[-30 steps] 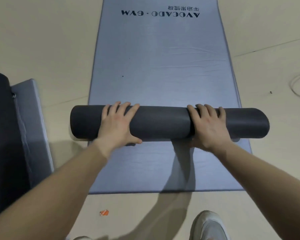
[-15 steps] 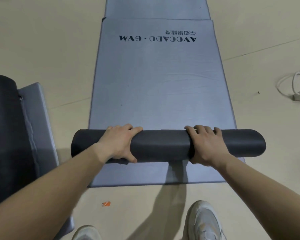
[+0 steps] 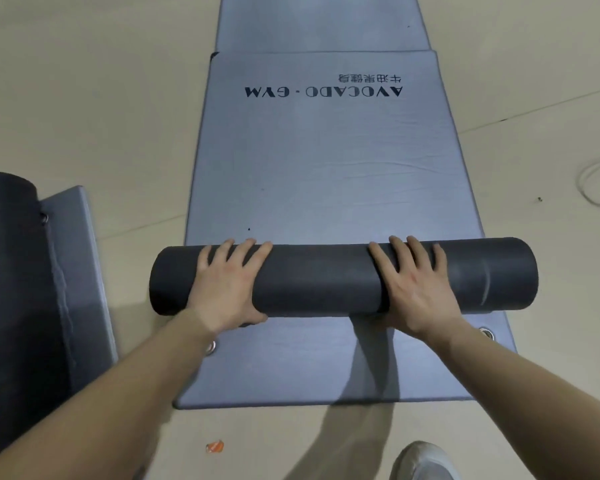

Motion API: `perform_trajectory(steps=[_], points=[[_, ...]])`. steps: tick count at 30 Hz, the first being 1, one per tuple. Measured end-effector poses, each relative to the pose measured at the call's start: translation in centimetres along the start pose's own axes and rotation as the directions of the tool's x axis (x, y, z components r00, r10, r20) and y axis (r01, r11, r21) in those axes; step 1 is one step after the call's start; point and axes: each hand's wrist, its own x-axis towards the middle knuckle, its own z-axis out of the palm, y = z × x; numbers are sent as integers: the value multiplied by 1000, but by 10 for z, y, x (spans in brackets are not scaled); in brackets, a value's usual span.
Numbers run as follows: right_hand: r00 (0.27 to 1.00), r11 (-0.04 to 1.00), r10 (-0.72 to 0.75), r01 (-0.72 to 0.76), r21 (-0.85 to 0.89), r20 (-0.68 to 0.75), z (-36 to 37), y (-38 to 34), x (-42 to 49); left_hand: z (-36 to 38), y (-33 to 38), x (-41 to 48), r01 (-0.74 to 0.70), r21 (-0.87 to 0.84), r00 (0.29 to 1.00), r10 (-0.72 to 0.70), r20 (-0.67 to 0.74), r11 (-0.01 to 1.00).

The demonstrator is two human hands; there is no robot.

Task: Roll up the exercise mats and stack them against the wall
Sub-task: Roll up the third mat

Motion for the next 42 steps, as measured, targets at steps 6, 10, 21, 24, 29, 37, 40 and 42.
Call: perform_trajectory(steps=[6,10,21,24,29,37,40,42], points=[[994,996,-50,43,76,96,-27,13,26,-39,-20,38,-103,-149,979,127,159,983],[964,989,-80,45,143,253,-32,6,-13,-44,-6,8,-67,-194,921,135,365,979],[950,986,-65,15,163,304,-34,5,-46,-21,46,-52,37,-234,984,5,177,972],[995,999,-13,9,42,103,-16,-9,-64,-44,30,-11,77,-370,941,55,333,926],[988,983,-96,76,166,119,-34,18,-2,-14,42,-34,125,-176,989,-138,-59,976],[991,997,-56,49,-58,-123,-1,25,9,-18,6,32,-25,-157,1000,24,-10,987],[996,997,-80,79,-25,-26,-22,34,32,-20,15,26,-19,-73,998,14,-66,997],[994,996,-86,87,-14,62,-29,30,29,-19,24,13,-25,28,999,26,-44,999]])
